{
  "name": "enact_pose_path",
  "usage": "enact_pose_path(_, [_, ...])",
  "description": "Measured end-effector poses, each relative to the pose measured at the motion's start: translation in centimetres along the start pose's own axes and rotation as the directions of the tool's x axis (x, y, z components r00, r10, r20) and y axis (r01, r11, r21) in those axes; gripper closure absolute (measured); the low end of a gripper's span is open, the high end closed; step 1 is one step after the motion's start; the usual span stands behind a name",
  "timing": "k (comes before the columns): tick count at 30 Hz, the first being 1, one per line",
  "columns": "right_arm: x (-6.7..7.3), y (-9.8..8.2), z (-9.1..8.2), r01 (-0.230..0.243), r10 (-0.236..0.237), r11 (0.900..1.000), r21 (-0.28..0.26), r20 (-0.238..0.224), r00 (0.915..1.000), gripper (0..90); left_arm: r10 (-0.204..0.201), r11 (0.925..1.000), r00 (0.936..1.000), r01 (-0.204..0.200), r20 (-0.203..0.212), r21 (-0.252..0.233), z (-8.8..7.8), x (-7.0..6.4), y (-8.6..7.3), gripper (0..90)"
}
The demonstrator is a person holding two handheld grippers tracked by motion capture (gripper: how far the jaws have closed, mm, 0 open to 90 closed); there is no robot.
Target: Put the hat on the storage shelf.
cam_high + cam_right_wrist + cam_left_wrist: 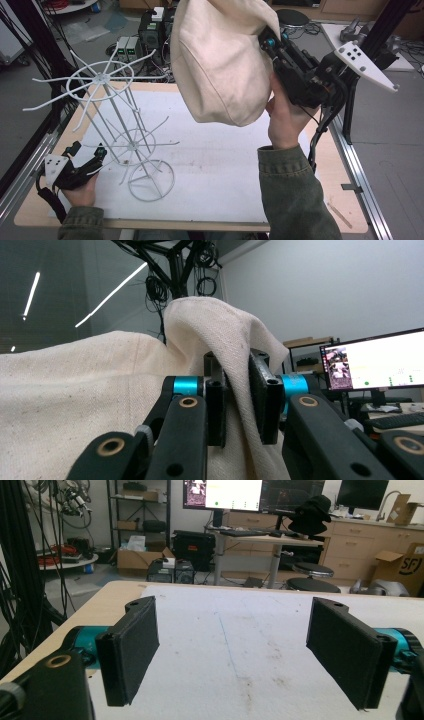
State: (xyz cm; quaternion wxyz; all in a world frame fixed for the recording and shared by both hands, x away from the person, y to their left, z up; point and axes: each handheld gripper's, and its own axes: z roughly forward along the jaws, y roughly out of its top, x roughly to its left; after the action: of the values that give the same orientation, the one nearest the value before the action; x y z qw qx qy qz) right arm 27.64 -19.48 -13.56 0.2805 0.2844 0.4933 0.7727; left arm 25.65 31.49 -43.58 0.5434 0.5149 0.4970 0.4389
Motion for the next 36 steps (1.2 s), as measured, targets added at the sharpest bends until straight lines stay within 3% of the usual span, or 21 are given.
enact_pose_path(12, [2.0, 0.3, 1.5, -0.034, 0.032, 0.999, -0.030, -0.062, 0.9976, 79.4, -0.005, 1.0000, 1.0000, 0.005, 0.007, -0.005, 0.1, 0.0, -0.1, 21.0])
enact_pose_path(22, [4.0, -0.9, 3.3, -0.021, 0.020, 1.000, -0.006, -0.104, 0.9944, 79.4, -0.005, 1.0000, 0.9999, 0.005, 0.010, -0.005, 0.1, 0.0, -0.1, 21.0])
enact_pose_path(29, [4.1, -1.7, 3.6, -0.022, 0.024, 1.000, 0.018, -0.115, 0.9931, 79.3, -0.007, 1.0000, 1.0000, 0.007, 0.005, -0.005, 0.1, 0.1, -0.1, 21.0])
enact_pose_path(36, [3.1, -3.4, 3.1, -0.044, 0.050, 0.998, 0.049, -0.123, 0.9911, 79.2, -0.002, 1.0000, 0.9999, 0.002, 0.013, -0.007, 0.1, -0.1, 0.0, 21.0])
